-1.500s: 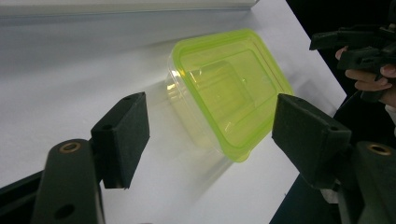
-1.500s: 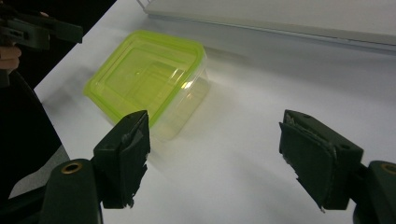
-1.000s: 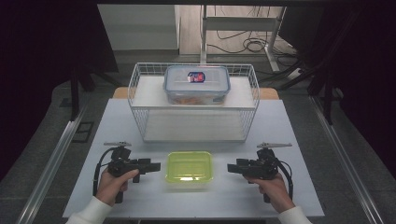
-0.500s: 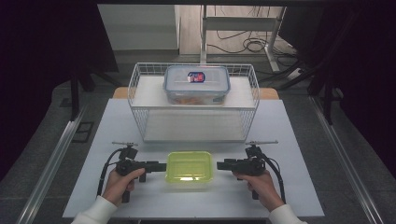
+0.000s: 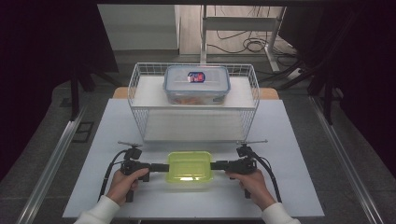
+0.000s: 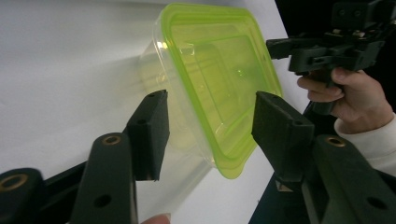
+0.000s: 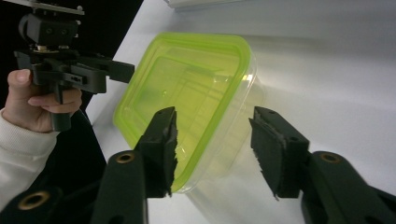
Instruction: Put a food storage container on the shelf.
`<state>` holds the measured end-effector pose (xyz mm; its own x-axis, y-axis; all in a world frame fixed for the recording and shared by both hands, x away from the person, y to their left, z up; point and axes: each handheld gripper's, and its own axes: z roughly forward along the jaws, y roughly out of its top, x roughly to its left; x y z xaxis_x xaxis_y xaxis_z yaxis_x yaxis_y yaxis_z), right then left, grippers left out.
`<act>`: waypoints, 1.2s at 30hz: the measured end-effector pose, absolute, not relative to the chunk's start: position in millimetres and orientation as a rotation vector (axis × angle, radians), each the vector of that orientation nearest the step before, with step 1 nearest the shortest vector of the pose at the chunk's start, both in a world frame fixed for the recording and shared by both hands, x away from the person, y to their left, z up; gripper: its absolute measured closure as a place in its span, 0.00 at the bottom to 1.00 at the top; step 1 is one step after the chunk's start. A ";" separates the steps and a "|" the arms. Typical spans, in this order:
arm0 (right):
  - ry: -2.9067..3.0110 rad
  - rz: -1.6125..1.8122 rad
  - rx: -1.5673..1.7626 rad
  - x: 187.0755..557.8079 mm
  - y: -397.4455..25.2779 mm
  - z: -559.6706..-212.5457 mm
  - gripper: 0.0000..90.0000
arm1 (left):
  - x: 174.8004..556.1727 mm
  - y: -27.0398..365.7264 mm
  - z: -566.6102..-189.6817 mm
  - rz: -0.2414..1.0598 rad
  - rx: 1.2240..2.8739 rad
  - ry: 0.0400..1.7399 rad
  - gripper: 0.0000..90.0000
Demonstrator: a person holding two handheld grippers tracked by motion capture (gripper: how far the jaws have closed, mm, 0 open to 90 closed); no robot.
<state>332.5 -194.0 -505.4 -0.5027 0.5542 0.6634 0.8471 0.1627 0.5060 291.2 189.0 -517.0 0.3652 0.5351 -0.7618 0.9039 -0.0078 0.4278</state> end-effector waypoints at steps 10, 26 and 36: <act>-2.041 -1.238 -1.341 335.9 -187.7 -515.9 0.70 | 297.1 188.9 -523.7 -0.521 1.661 1.310 0.63; -1.977 -1.225 -1.346 338.2 -189.3 -522.4 0.83 | 303.2 183.3 -533.8 -0.584 1.646 1.318 0.84; -1.927 -1.252 -1.329 336.6 -194.1 -518.0 0.90 | 299.1 187.1 -530.9 -0.586 1.617 1.294 0.90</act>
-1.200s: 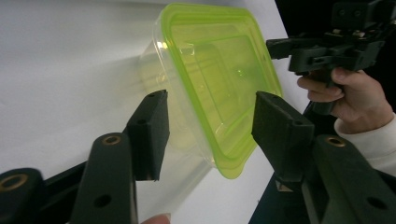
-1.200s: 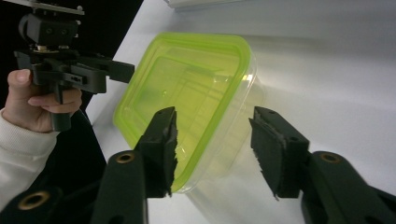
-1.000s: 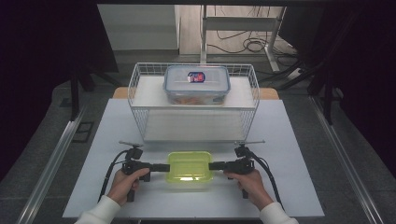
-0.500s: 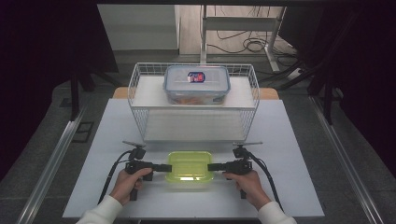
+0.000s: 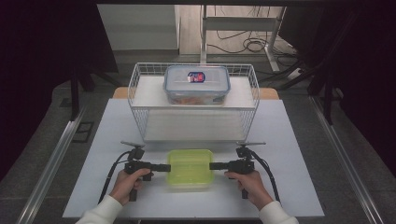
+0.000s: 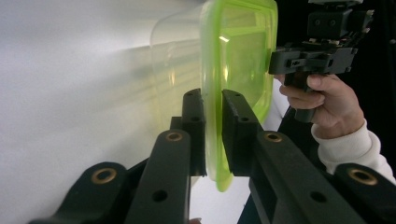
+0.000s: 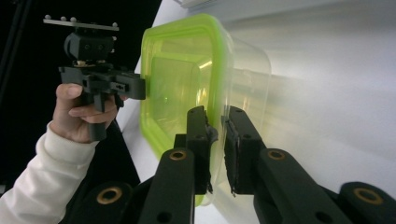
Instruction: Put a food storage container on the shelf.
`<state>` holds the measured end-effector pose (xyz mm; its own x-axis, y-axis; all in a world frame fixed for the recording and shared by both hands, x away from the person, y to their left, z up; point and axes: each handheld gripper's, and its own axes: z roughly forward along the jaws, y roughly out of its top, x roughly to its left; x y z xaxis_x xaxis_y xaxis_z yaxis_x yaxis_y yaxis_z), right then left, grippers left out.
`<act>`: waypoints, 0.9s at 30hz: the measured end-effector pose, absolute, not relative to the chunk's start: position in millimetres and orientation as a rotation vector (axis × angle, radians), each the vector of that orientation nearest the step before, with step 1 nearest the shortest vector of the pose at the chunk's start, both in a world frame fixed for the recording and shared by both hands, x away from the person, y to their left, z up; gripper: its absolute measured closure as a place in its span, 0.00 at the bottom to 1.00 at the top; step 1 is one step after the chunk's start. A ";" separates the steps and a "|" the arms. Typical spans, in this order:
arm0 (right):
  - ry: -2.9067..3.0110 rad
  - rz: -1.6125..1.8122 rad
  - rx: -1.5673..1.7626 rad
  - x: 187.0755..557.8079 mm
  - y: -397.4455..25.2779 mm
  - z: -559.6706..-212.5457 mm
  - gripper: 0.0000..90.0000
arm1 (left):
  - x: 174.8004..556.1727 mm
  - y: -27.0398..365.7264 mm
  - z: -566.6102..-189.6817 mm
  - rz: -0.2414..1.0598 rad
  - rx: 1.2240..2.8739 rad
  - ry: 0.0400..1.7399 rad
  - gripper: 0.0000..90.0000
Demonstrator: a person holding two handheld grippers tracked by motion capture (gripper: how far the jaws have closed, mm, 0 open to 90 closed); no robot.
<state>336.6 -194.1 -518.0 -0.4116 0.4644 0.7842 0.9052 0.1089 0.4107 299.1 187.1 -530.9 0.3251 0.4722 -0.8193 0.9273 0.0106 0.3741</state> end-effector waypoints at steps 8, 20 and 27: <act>-1.923 -1.279 -1.296 334.5 -195.4 -513.1 0.91 | 295.2 188.7 -524.0 -0.576 1.613 1.254 0.91; -1.931 -1.348 -1.243 329.4 -198.4 -495.3 0.91 | 289.9 190.3 -505.0 -0.545 1.605 1.185 0.91; -1.930 -1.386 -1.223 329.8 -200.1 -482.0 0.91 | 290.2 190.1 -488.3 -0.540 1.590 1.157 0.90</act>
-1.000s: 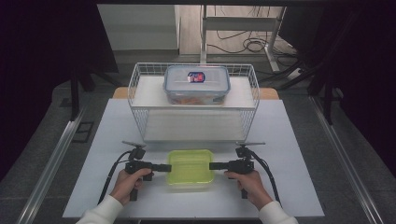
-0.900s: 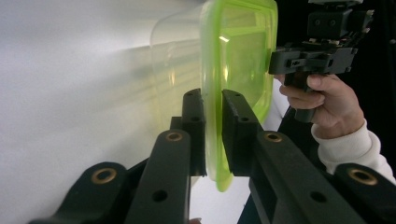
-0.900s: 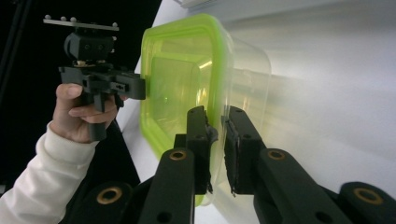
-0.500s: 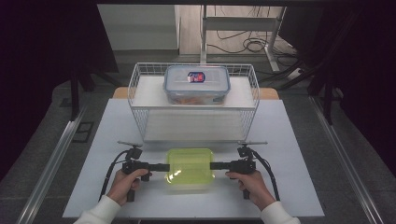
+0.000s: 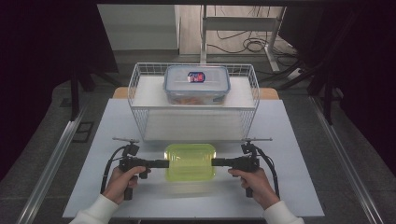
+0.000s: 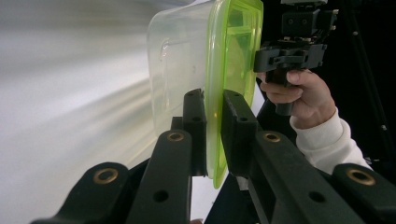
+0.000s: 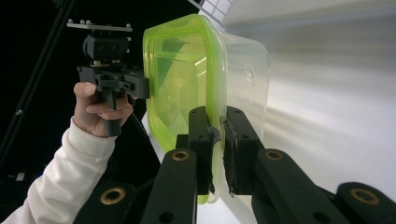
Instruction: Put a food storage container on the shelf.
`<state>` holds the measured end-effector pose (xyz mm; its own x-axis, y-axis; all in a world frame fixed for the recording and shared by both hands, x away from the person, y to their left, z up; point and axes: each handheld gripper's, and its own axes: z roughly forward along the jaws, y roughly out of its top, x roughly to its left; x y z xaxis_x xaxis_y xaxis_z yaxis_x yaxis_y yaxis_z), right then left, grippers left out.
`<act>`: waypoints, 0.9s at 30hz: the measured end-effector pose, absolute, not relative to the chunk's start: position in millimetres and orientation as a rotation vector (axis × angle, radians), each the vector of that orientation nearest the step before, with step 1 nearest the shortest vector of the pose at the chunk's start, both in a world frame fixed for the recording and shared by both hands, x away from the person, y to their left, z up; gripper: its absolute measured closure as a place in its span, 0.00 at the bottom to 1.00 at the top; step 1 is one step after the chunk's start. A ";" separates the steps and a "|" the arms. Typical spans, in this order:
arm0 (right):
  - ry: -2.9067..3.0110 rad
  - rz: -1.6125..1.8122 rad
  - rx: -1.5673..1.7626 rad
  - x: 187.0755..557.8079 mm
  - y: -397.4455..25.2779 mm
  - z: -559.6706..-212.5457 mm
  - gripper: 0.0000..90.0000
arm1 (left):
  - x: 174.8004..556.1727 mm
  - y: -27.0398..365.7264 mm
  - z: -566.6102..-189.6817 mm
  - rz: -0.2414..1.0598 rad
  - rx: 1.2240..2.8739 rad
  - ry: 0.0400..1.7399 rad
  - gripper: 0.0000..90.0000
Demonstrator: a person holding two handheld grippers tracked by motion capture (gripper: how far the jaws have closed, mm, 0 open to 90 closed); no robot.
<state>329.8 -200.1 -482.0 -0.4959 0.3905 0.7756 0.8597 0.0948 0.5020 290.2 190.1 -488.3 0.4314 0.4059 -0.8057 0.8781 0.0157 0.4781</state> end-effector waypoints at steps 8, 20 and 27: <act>-1.964 -1.438 -1.191 332.6 -202.4 -449.2 0.91 | 296.2 189.1 -456.8 -0.504 1.596 1.119 0.90; -2.013 -1.516 -1.158 342.5 -202.9 -395.7 0.91 | 309.7 188.3 -405.6 -0.451 1.599 1.073 0.91; -2.022 -1.547 -1.147 350.4 -204.7 -368.9 0.91 | 318.8 187.1 -377.1 -0.423 1.612 1.036 0.91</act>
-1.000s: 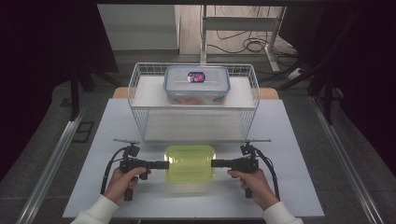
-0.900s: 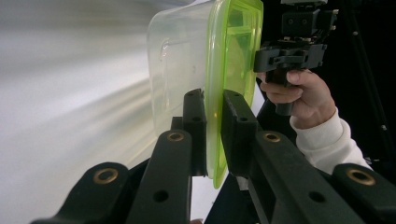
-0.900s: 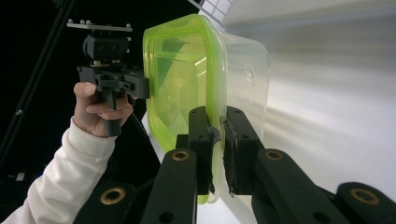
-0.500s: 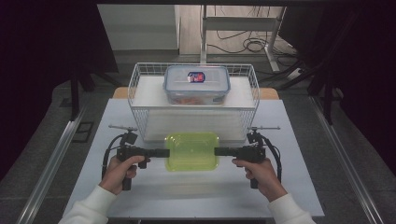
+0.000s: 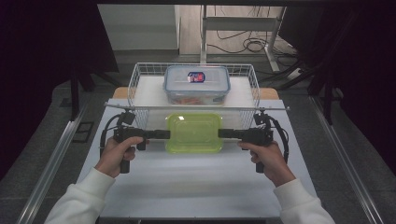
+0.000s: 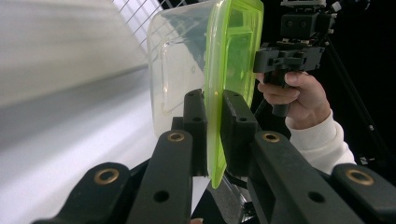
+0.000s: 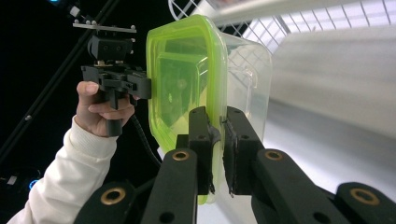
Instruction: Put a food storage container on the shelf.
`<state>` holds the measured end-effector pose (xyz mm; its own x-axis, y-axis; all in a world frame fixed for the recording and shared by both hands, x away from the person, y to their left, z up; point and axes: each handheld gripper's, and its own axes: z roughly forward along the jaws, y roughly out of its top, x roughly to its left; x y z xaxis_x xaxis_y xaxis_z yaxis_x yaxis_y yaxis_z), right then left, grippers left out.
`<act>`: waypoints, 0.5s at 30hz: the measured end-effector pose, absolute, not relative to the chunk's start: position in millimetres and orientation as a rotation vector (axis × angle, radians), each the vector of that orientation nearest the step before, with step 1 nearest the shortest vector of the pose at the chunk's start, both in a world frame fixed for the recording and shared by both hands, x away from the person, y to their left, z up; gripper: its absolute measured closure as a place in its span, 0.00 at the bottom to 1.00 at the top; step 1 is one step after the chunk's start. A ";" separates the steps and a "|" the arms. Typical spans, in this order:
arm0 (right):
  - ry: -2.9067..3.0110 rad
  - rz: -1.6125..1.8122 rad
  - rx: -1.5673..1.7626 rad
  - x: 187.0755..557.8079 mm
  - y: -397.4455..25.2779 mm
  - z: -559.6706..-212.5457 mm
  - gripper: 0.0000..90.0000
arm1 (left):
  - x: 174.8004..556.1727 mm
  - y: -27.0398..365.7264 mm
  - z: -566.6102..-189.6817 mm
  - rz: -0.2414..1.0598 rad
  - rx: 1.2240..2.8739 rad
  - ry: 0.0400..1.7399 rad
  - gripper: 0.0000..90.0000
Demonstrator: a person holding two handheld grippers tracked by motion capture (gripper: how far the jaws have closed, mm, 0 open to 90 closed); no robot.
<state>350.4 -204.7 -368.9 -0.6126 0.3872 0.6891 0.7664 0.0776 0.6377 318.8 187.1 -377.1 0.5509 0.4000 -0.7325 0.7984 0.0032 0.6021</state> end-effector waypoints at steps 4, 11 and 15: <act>-2.022 -1.568 -1.139 353.9 -206.3 -354.5 0.91 | 323.9 186.1 -359.9 -0.413 1.612 1.016 0.91; -2.029 -1.598 -1.127 365.8 -209.8 -326.2 0.91 | 339.9 184.0 -334.3 -0.416 1.602 0.992 0.91; -2.037 -1.610 -1.122 373.9 -211.0 -311.7 0.91 | 350.2 183.6 -321.7 -0.414 1.602 0.977 0.91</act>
<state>373.9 -211.0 -311.7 -0.6443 0.3819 0.6626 0.7329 0.0609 0.6776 350.2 183.6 -321.7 0.5905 0.3672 -0.7187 0.7718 0.0034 0.6359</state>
